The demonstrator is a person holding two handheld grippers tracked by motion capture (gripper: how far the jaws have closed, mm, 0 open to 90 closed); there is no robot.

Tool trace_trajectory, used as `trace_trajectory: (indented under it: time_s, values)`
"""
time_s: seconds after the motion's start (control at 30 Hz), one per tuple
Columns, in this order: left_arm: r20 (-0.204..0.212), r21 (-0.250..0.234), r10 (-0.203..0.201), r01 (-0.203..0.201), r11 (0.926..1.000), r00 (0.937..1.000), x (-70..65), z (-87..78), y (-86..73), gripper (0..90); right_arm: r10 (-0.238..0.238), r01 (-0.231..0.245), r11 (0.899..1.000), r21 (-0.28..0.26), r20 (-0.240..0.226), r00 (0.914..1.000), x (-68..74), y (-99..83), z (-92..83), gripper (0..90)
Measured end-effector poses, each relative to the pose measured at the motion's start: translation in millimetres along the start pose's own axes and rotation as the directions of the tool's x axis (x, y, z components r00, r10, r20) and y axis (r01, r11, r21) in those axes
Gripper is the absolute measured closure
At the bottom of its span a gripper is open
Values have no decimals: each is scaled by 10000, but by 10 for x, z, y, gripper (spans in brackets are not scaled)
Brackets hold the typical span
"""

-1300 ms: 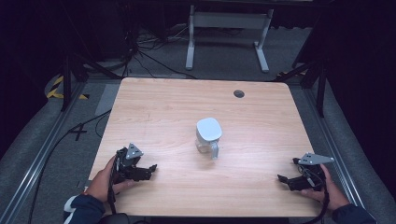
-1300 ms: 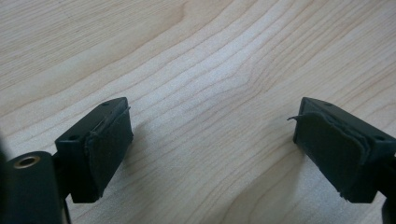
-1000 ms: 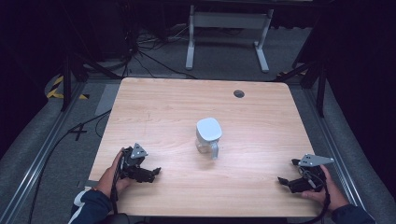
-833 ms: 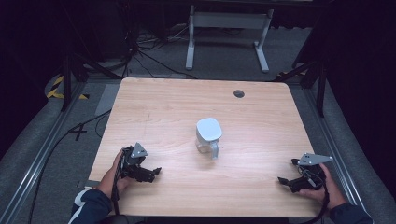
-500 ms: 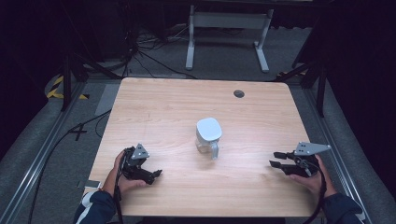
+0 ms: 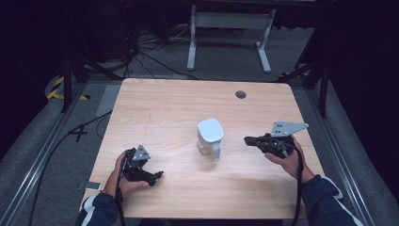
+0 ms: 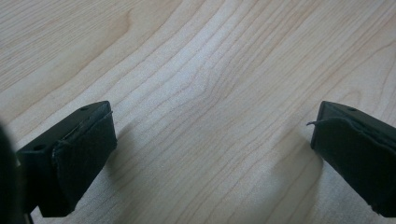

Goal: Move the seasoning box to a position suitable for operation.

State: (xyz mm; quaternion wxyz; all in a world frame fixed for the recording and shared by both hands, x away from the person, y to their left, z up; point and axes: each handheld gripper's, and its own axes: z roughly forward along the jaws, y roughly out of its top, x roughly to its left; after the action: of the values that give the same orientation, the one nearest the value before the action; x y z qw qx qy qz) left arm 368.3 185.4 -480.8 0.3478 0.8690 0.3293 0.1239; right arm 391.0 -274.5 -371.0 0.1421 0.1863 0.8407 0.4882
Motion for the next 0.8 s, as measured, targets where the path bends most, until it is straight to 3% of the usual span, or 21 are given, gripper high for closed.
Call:
trace_trajectory:
  time_s: [0.13,0.37,0.67,0.8]
  values:
    - [-41,2,8,-8,10000,10000,-1,3,3,2,-540,532,9982,-267,-308,9981,85,210,218,893]
    - [-196,-40,-308,307,9995,9993,-33,1,-8,4,-916,885,9953,-385,-880,9919,196,392,540,895]
    - [-461,-57,-485,483,9988,9978,-57,-11,-23,4,-1115,1107,9938,-134,-1223,9862,211,420,703,895]
    - [-490,-71,-589,586,9983,9971,-66,-11,-25,4,-1116,1117,9937,-37,-965,9891,190,419,748,896]
